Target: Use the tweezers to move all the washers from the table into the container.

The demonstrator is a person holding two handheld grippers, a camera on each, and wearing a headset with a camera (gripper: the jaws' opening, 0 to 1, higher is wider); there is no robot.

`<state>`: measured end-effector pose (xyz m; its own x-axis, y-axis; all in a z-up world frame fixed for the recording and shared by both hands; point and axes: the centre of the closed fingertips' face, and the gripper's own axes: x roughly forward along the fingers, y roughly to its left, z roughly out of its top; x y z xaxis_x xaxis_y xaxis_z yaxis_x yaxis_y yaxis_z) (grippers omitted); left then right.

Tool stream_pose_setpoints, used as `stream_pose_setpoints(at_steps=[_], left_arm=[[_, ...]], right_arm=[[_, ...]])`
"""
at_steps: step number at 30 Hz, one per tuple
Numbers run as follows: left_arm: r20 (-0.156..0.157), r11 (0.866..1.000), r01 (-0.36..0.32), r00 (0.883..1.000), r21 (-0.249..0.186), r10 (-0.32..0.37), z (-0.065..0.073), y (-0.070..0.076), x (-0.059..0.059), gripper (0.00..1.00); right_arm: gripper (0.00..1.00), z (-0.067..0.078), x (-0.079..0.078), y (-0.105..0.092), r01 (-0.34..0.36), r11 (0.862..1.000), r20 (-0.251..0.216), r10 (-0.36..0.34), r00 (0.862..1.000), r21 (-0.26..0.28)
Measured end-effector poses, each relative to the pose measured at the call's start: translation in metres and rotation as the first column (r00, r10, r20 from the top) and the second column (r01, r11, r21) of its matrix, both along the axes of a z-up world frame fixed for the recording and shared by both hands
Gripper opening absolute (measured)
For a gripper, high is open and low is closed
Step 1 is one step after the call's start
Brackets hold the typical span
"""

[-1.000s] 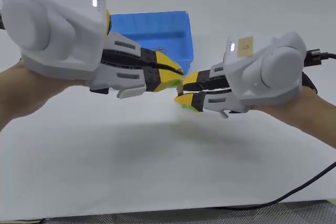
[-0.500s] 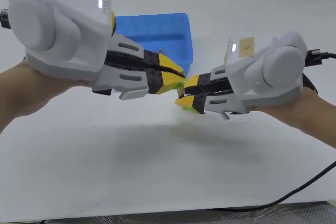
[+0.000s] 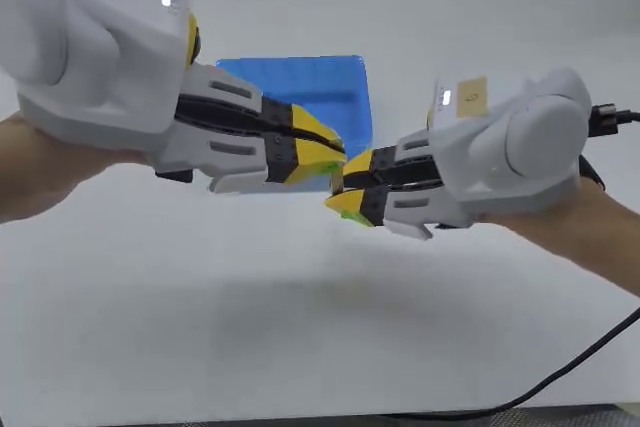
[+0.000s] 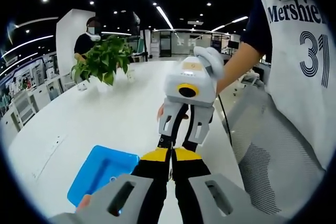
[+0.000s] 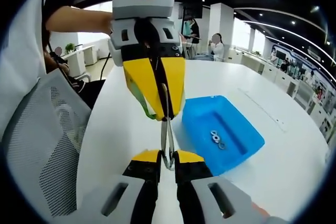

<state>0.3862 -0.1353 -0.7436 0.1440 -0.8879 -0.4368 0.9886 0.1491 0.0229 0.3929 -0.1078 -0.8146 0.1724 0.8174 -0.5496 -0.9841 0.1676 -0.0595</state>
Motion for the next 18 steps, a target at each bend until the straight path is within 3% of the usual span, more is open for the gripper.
stream_pose_setpoints(at_steps=[10, 15, 18], left_arm=[[0.06, 1.0, 0.014, 0.998, -0.009, -0.013, 0.032, 0.011, -0.003, 0.06], [0.091, 1.0, 0.01, 0.996, -0.023, -0.008, 0.047, 0.016, 0.006, 0.06], [0.114, 1.0, 0.007, 0.993, -0.022, -0.004, 0.05, 0.021, 0.018, 0.06]], right_arm=[[0.11, 0.034, 0.002, 0.014, -0.033, 0.999, 0.071, 0.032, 0.997, 0.007], [0.11, 0.048, 0.014, 0.02, -0.036, 0.999, 0.1, 0.034, 0.994, 0.017], [0.11, 0.054, 0.024, 0.025, -0.042, 0.999, 0.123, 0.04, 0.992, 0.015]])
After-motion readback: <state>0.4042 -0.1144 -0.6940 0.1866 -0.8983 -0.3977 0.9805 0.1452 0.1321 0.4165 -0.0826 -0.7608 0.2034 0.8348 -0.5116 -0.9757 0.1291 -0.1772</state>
